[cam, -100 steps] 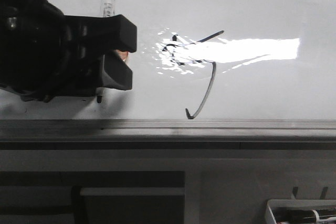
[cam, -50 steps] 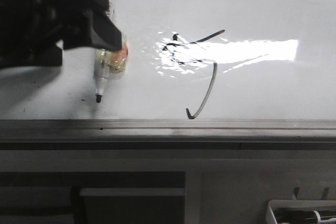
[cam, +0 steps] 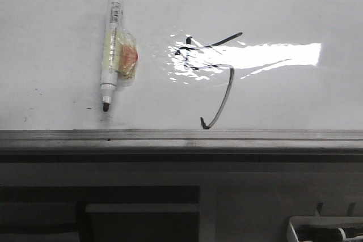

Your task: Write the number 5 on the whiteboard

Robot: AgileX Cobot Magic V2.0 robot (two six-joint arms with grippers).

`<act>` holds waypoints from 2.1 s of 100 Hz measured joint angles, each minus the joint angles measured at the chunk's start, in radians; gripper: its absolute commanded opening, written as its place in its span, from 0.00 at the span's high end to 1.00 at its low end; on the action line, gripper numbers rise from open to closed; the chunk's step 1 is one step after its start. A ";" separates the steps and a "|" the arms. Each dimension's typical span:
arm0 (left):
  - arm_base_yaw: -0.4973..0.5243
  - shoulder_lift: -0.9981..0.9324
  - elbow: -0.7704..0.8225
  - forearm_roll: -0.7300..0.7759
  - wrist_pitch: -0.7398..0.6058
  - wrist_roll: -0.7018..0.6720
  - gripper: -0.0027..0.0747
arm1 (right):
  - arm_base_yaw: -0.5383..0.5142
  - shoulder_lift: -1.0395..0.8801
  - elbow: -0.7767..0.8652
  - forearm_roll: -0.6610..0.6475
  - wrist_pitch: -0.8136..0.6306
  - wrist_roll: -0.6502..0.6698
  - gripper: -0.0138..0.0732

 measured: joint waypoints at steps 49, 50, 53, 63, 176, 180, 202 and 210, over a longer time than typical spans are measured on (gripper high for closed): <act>0.000 -0.128 0.124 -0.025 -0.002 0.002 0.99 | 0.000 -0.022 0.046 -0.009 0.013 0.021 0.91; 0.000 -0.128 0.124 -0.025 -0.002 0.002 0.99 | 0.000 -0.022 0.046 -0.009 0.013 0.021 0.91; 0.000 -0.128 0.124 -0.025 -0.002 0.002 0.99 | 0.000 -0.022 0.046 -0.009 0.013 0.021 0.91; 0.000 -0.128 0.124 -0.025 -0.002 0.002 0.99 | 0.000 -0.022 0.046 -0.009 0.013 0.021 0.91; 0.783 -0.554 0.379 1.126 0.606 -0.782 0.99 | 0.000 -0.022 0.046 -0.011 0.015 0.021 0.91; 0.795 -0.553 0.379 1.126 0.658 -0.783 0.99 | 0.000 -0.022 0.046 -0.011 0.016 0.021 0.91; 0.813 -0.553 0.379 1.126 0.710 -0.783 0.99 | 0.000 -0.022 0.046 -0.011 0.016 0.021 0.91; 0.813 -0.553 0.379 1.126 0.710 -0.783 0.99 | 0.000 -0.022 0.046 -0.011 0.016 0.021 0.91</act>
